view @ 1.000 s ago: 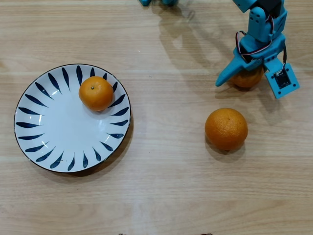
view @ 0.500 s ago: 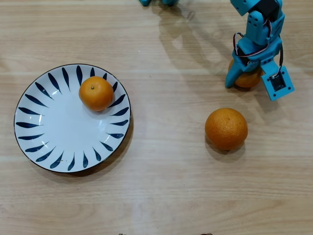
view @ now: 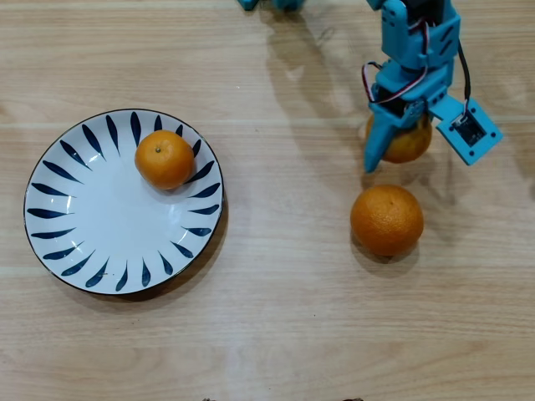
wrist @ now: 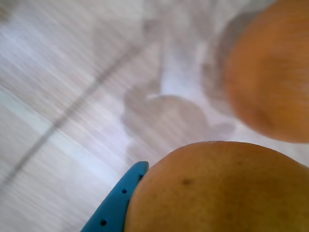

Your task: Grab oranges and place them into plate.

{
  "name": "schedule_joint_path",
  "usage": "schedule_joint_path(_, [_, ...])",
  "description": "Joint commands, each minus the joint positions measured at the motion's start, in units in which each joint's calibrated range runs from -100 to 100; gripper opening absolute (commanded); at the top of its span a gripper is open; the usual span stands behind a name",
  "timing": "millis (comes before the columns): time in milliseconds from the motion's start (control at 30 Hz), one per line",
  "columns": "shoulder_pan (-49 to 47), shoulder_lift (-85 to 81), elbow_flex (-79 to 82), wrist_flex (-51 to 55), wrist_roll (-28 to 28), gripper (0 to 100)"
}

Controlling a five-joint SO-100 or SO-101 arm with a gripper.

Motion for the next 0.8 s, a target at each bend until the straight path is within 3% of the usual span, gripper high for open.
schedule_joint_path(0, [10.1, -14.6, 3.0, -0.6, 14.0, 39])
schedule_joint_path(267, [29.7, -27.6, 8.6, -0.9, 33.7, 39])
schedule_joint_path(467, [35.1, -27.1, 10.2, -0.9, 34.1, 39])
schedule_joint_path(767, [28.6, -21.9, 10.0, -9.4, 34.0, 39])
